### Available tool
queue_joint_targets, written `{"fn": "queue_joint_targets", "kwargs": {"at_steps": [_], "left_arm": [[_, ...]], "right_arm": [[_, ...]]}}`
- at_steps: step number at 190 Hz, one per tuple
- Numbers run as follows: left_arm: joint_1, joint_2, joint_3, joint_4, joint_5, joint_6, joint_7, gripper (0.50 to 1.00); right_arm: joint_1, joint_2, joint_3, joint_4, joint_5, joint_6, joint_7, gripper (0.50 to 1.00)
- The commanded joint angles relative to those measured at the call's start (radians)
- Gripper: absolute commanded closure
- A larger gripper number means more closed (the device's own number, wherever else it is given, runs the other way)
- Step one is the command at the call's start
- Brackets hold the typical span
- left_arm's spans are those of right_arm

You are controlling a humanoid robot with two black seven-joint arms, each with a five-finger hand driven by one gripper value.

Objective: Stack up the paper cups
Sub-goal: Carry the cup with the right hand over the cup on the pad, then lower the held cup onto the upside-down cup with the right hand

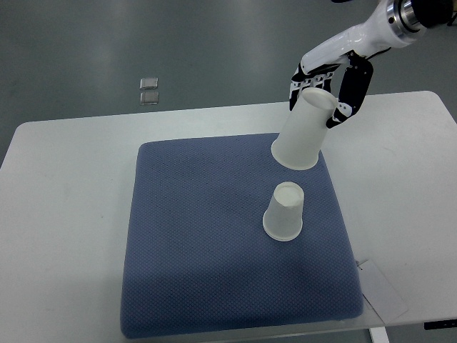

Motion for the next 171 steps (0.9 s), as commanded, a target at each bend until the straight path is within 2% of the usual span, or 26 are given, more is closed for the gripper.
{"fn": "queue_joint_targets", "kwargs": {"at_steps": [1, 61, 112, 171], "left_arm": [[0.0, 0.0, 0.0, 0.0, 0.0, 0.0, 0.0, 0.5], [0.0, 0.0, 0.0, 0.0, 0.0, 0.0, 0.0, 0.5], [-0.001, 0.0, 0.0, 0.0, 0.0, 0.0, 0.0, 0.5], [0.0, 0.0, 0.0, 0.0, 0.0, 0.0, 0.0, 0.5]], "right_arm": [[-0.008, 0.004, 0.008, 0.009, 0.0, -0.005, 0.002, 0.799], [-0.026, 0.009, 0.036, 0.053, 0.0, -0.052, 0.008, 0.801], [-0.031, 0.01, 0.035, 0.099, -0.006, -0.133, 0.005, 0.807], [-0.036, -0.005, 0.007, 0.125, -0.083, -0.144, -0.009, 0.81]]}}
